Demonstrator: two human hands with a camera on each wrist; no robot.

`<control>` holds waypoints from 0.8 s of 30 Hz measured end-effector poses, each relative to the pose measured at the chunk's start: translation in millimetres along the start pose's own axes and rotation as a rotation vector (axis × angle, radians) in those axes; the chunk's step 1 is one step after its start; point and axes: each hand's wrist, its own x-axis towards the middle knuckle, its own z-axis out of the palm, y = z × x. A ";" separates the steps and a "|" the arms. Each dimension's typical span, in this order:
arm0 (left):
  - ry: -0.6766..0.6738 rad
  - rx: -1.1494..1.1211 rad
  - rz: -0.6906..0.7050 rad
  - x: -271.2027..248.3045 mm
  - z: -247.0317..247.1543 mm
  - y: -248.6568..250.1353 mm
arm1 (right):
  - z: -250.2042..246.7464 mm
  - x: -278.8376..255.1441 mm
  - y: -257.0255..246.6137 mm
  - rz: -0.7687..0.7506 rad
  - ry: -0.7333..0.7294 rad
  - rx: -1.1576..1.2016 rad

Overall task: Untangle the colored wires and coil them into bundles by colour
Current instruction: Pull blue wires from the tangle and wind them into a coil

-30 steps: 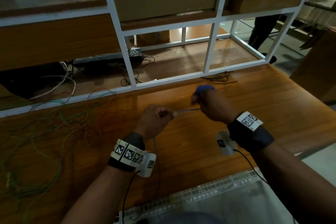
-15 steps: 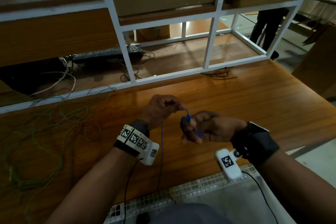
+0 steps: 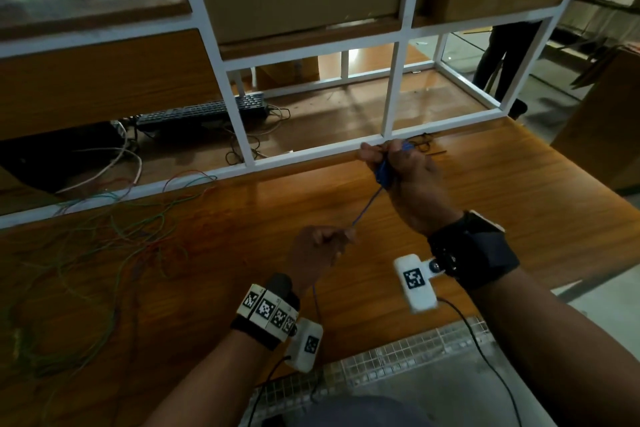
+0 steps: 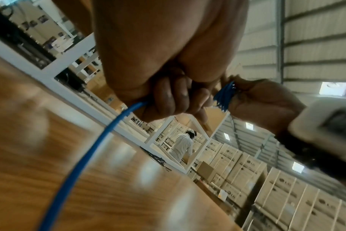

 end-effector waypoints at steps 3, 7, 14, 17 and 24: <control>-0.020 0.222 0.016 -3.1 -4.9 3.7 | -17.7 5.4 12.9 -0.204 0.006 -0.906; -0.050 0.470 0.078 -0.3 -24.6 17.0 | -27.1 -2.5 24.8 0.129 -0.368 -1.414; -0.045 0.616 0.279 16.7 -58.9 55.3 | -6.2 -30.7 0.5 0.587 -0.763 -0.953; -0.022 0.517 0.308 24.5 -66.7 68.0 | -5.8 -32.6 -12.9 0.627 -0.740 -0.699; -0.097 0.237 0.389 43.5 -56.8 79.4 | 3.2 -47.0 -11.1 0.682 -0.806 -0.001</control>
